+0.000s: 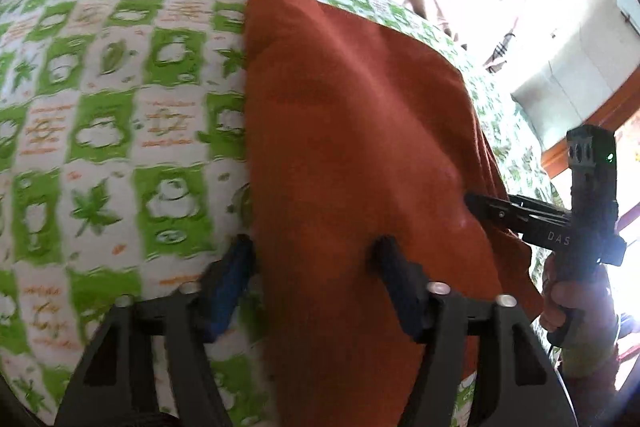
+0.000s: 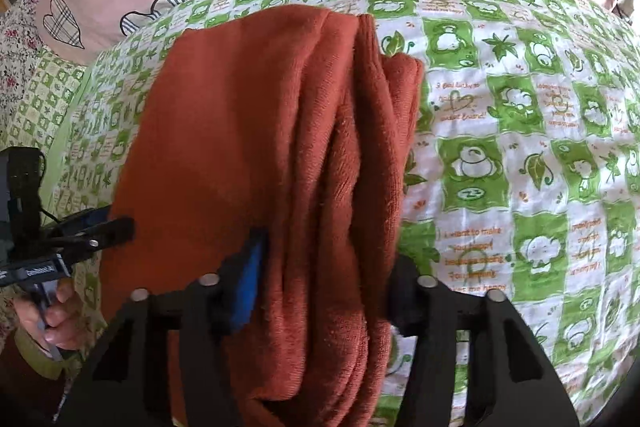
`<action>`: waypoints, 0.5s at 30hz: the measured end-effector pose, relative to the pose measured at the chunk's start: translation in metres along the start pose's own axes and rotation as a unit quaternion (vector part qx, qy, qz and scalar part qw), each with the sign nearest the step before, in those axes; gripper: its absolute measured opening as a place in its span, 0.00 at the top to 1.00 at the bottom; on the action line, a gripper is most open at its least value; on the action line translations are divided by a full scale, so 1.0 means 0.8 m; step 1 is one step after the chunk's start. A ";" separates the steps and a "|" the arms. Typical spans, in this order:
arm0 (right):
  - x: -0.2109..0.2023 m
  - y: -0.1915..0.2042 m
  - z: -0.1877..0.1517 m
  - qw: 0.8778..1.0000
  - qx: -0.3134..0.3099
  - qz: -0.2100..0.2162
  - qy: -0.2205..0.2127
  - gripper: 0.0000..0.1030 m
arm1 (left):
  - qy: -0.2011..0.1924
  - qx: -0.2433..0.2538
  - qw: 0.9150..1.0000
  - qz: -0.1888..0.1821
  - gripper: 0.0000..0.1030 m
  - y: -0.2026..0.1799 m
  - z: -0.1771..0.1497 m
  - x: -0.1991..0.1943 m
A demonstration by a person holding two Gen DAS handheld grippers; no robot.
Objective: Fold small clothes
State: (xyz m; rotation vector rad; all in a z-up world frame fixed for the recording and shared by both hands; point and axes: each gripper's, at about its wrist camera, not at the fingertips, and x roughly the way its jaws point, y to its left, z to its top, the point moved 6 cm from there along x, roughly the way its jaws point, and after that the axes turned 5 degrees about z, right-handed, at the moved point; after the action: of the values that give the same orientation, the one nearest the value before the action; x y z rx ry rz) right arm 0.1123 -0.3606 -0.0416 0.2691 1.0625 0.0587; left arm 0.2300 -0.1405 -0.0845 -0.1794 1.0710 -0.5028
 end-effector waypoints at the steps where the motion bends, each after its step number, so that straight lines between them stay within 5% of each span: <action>1: -0.002 0.005 0.001 1.000 -0.003 -0.002 -0.003 0.65 | -0.001 0.007 1.000 0.005 0.60 -0.004 0.000 0.001; 3: -0.007 0.015 0.002 1.000 -0.015 -0.015 -0.010 0.71 | -0.010 0.018 1.000 0.013 0.71 -0.013 0.001 0.000; 7: -0.021 0.036 0.005 0.999 -0.029 -0.015 -0.024 0.75 | -0.027 0.015 1.000 -0.002 0.77 -0.013 -0.005 -0.029; 15: -0.035 0.143 0.012 0.995 -0.071 0.063 -0.037 0.76 | -0.076 0.010 0.997 0.029 0.79 0.028 -0.034 -0.135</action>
State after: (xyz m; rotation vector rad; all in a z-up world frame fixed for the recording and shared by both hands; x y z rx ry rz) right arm 0.1162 -0.2566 0.0144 0.2085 0.9629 0.2354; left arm 0.1723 -0.0666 -0.0205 -0.1659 0.9207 -0.4409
